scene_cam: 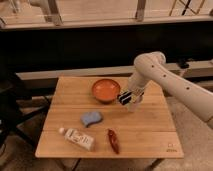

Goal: Place the eraser in the ceramic cup

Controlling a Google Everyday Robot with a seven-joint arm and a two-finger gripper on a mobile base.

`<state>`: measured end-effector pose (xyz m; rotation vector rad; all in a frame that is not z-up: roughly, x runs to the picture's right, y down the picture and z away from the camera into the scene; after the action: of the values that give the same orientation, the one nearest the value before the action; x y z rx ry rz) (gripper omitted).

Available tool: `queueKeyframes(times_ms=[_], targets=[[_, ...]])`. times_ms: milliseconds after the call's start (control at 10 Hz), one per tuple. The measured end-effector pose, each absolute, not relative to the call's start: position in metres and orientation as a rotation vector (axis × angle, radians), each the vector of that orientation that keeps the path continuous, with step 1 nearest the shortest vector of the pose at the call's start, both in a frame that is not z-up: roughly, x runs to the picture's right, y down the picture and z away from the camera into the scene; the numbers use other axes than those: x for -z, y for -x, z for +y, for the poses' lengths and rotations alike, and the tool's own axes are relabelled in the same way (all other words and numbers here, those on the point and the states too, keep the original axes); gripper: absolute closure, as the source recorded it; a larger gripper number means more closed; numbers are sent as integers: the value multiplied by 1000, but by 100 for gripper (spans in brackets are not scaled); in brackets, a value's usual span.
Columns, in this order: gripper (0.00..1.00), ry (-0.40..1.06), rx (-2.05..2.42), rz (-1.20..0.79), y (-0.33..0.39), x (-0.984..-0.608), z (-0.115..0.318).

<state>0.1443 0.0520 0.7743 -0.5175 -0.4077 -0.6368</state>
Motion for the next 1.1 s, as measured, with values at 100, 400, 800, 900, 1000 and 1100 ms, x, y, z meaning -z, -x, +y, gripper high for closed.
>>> queueKeyframes(times_ms=[100, 400, 800, 900, 1000, 1100], targets=[[99, 523, 637, -400, -144, -776, 52], [99, 545, 627, -383, -148, -782, 54], [99, 558, 613, -375, -152, -785, 55], [99, 561, 610, -374, -153, -785, 55], [99, 564, 607, -374, -154, -786, 56], [99, 564, 605, -373, -154, -786, 56]])
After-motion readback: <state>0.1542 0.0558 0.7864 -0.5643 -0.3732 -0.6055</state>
